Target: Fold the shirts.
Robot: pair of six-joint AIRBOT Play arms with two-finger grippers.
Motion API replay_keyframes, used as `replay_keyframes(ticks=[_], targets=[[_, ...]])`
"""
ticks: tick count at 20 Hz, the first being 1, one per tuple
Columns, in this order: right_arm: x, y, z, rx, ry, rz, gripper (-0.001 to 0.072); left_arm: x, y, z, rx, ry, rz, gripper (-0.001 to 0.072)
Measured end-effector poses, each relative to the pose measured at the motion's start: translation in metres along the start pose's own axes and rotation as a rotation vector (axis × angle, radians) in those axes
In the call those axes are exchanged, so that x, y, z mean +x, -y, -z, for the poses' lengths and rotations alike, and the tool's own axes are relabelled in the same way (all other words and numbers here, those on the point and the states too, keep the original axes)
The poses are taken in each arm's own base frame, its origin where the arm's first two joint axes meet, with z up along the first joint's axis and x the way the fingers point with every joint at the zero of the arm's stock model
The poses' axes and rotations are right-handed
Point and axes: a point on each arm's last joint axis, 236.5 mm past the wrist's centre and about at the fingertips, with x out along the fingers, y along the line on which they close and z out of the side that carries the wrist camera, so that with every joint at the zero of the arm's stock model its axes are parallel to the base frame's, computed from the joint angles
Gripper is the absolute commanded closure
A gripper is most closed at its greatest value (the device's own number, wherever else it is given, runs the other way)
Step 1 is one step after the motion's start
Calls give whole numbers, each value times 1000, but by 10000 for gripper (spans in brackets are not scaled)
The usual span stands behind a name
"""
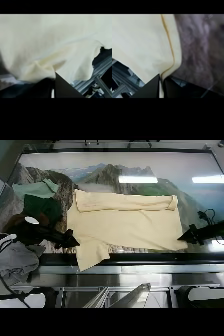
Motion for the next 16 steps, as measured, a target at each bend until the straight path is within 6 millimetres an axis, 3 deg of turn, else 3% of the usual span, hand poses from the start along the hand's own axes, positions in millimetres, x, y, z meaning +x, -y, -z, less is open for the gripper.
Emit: replay_keyframes(ticks=[3, 4, 5, 6, 7, 8, 9, 11, 12, 16], targets=[[-6, -4, 6, 18, -13, -25, 684, -8, -1, 9, -26, 26, 49, 688], [-7, -7, 7, 22, -17, -40, 655, -9, 1, 10, -25, 34, 64, 689], [-7, -11, 8, 23, -18, -55, 476, -9, 3, 11, -24, 38, 78, 688], [-8, -12, 9, 26, -20, -63, 403, -9, 4, 12, -18, 39, 86, 689], [-8, -13, 9, 29, -21, -64, 394, -8, 6, 13, -13, 40, 94, 688], [-9, -12, 9, 32, -21, -63, 261, -8, 8, 13, -7, 41, 98, 688], [-9, -9, 9, 37, -20, -53, 197, -7, 9, 14, -1, 39, 100, 688], [-8, 3, 12, 56, -27, -7, 200, -6, 11, 15, 9, 37, 103, 688], [-6, 10, 15, 66, -33, 15, 234, -5, 12, 15, 16, 36, 104, 688], [11, 9, 27, 100, -55, -17, 262, -5, 13, 16, 23, 36, 108, 688]])
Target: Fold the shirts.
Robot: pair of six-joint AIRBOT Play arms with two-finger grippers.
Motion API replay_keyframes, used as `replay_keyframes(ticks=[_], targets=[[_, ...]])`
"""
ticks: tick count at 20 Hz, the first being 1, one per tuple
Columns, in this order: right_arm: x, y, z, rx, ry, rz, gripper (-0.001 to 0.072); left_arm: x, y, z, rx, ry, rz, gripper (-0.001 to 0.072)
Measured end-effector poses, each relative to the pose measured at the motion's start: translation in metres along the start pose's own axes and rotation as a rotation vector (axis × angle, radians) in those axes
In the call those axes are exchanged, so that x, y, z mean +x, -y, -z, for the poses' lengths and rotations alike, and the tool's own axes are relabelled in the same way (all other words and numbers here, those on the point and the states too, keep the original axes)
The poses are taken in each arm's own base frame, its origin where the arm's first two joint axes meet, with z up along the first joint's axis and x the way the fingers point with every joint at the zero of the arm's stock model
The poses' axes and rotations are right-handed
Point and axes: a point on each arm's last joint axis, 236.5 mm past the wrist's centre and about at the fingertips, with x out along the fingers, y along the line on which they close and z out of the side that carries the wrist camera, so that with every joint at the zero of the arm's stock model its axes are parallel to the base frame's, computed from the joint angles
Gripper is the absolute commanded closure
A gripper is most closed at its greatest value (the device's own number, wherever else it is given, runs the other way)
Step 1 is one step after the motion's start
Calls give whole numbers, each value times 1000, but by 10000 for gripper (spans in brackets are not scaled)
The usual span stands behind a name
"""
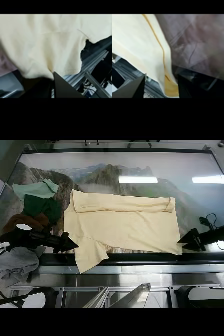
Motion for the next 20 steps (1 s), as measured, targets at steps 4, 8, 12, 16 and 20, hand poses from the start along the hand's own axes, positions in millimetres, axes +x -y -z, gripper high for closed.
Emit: replay_keyframes(ticks=[4, 8, 12, 16, 20], targets=[[27, -14, -9, -59, 21, -46, 685, 0, 0, 0, 0, 1, 1, 688], [26, -46, -10, -125, -2, -126, 685, -11, 8, -3, 14, -4, 28, 688], [-18, -72, -24, -153, 71, -195, 684, -51, 34, -11, 43, -9, 128, 688], [-39, -103, -46, -196, 167, -257, 684, -86, 78, -45, 124, 57, 232, 688], [-41, -139, -96, -282, 294, -259, 684, -100, 126, -103, 246, 98, 263, 688]])
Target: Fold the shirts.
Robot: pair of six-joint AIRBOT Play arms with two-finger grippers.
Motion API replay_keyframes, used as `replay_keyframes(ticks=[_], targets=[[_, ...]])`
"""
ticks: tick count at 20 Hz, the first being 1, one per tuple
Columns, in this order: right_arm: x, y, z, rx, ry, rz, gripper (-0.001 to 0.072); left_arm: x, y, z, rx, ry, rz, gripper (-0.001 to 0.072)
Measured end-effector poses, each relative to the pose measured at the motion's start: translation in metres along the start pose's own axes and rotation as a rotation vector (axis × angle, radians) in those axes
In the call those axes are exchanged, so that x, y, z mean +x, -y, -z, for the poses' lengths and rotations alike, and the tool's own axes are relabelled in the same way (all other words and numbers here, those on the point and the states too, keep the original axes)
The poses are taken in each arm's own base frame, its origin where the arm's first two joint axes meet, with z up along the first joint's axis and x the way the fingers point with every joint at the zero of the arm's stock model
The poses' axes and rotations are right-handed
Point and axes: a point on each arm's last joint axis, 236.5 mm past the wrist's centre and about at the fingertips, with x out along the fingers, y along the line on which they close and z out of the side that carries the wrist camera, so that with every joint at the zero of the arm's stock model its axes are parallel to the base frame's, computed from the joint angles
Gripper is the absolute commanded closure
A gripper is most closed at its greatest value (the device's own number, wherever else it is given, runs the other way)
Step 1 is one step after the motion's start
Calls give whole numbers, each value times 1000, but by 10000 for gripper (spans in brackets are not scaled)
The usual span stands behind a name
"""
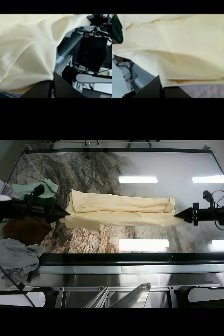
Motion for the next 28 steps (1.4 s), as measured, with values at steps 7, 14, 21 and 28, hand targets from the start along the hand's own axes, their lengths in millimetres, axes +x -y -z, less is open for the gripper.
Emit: replay_keyframes(ticks=[7, 14, 21, 28], targets=[[36, 22, -85, -69, 148, 86, 684, 22, -14, -125, 37, 56, -41, 690], [37, 50, -100, -125, 151, 177, 351, 39, -80, -164, -43, 78, -136, -7], [-11, 68, -96, -156, 74, 391, 20, -26, -47, -181, -29, 212, -61, -5], [34, 73, -74, -42, -43, 415, 353, -55, -4, -166, 56, 222, -53, 14]])
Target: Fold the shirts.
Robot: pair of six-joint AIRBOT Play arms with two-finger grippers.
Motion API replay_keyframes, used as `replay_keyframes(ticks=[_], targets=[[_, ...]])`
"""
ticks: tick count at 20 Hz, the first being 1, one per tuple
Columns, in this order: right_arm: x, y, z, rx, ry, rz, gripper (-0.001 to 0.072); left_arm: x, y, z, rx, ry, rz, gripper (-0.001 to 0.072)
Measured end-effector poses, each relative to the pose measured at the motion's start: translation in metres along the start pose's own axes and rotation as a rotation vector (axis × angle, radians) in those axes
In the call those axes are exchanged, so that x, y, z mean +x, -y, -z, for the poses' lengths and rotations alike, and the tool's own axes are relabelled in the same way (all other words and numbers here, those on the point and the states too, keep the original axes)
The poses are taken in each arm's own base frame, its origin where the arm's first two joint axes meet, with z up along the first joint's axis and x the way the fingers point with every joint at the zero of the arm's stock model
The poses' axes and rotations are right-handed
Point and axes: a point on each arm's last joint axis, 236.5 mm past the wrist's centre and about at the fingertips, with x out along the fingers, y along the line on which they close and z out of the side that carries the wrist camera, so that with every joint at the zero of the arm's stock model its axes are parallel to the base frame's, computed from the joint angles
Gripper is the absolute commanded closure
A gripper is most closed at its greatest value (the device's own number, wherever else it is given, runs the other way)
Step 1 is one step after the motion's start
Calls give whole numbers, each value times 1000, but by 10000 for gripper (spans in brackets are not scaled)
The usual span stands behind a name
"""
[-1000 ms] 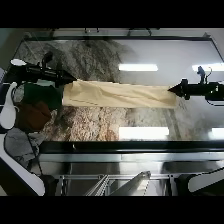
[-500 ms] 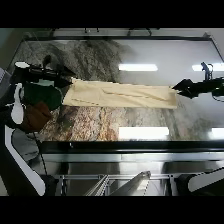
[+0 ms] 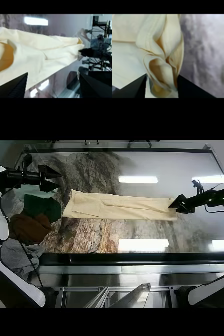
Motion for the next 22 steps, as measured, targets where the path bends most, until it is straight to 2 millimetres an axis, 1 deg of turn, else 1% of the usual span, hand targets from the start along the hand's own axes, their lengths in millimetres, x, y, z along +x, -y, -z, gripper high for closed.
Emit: replay_keyframes(ticks=[1, 3, 4, 5, 6, 7, 8, 9, 10, 13, 15, 16, 17, 19, 22], targets=[[3, -2, 1, 2, -5, 6, 521, 0, 3, 2, 8, -8, 2, 14], [9, -7, 0, 15, -6, 9, 616, 3, 9, 8, 18, -31, 5, 14], [11, -9, -2, 19, 0, 9, 630, 6, 12, 11, 23, -44, 6, 15], [13, -11, -4, 23, 8, 5, 683, 9, 15, 14, 28, -57, 9, 15], [14, -14, -6, 31, 16, -2, 684, 12, 17, 17, 35, -72, 11, 16], [15, -17, -8, 32, 23, -8, 684, 16, 21, 21, 40, -89, 15, 66], [16, -18, -9, 33, 29, -12, 685, 21, 25, 26, 47, -110, 19, 259], [16, -19, -10, 35, 33, -16, 685, 28, 31, 34, 58, -141, 27, 492], [16, -20, -10, 37, 33, -20, 685, 36, 37, 42, 75, -173, 35, 708], [14, -22, -6, 32, 17, -32, 686, 68, 62, 72, 147, -290, 63, 712], [12, -25, -2, 17, 1, -40, 685, 99, 80, 94, 203, -358, 66, 712], [9, -27, 0, 6, -5, -43, 685, 116, 84, 104, 230, -383, 43, 711], [6, -30, 1, -7, -8, -47, 686, 136, 83, 114, 262, -404, -6, 710], [-4, -38, 5, -31, -14, -56, 685, 175, 69, 133, 311, -438, -155, 709], [-26, -56, 12, -85, -15, -69, 685, 231, 42, 145, 387, -412, -351, 709]])
